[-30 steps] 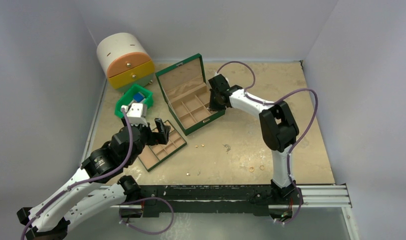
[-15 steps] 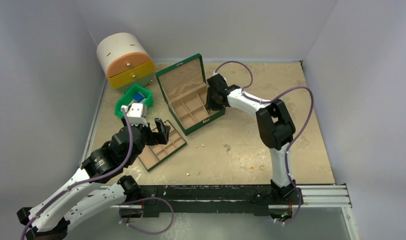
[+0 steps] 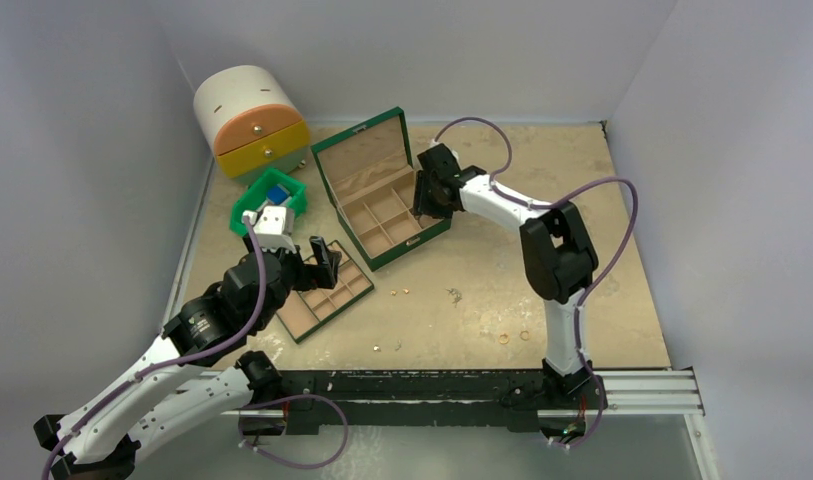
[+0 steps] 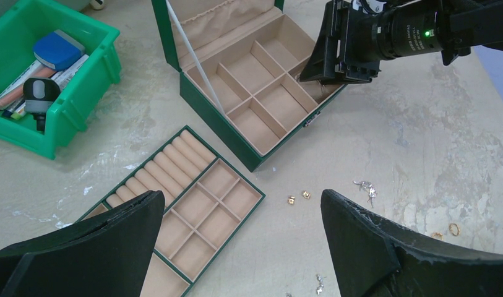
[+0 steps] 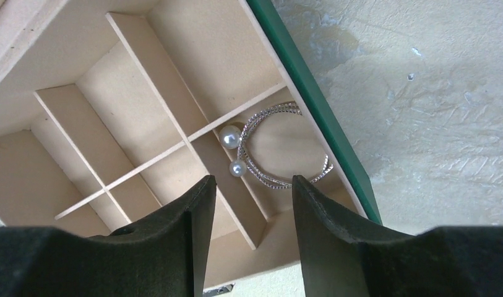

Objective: Organize the mixed jewelry

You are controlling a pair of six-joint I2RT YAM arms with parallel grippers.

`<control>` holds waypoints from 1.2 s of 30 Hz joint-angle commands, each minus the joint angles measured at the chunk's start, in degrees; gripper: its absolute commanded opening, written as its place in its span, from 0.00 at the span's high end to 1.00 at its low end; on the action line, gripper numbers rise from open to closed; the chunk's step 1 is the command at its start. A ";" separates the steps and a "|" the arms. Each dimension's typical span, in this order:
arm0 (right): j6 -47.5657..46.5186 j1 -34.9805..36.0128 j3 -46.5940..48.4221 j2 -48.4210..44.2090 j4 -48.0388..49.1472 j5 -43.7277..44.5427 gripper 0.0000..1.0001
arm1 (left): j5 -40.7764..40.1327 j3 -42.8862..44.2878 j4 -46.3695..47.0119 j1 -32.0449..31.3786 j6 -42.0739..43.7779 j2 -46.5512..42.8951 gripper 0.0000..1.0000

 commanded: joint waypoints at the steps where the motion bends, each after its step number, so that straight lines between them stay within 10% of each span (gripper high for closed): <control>1: 0.31 -0.21 0.97 -4.40 -1.85 1.26 0.48 | -0.70 0.19 1.89 -0.33 -0.14 -0.17 0.02; 12: -1.99 -0.21 -2.49 -12.32 -0.60 -1.51 0.50 | -0.30 0.15 1.98 -0.35 -0.17 0.08 0.02; 36: -0.02 6.53 -40.52 -47.77 7.95 -10.16 0.55 | -9.62 2.51 -4.41 -0.33 -11.07 4.79 0.02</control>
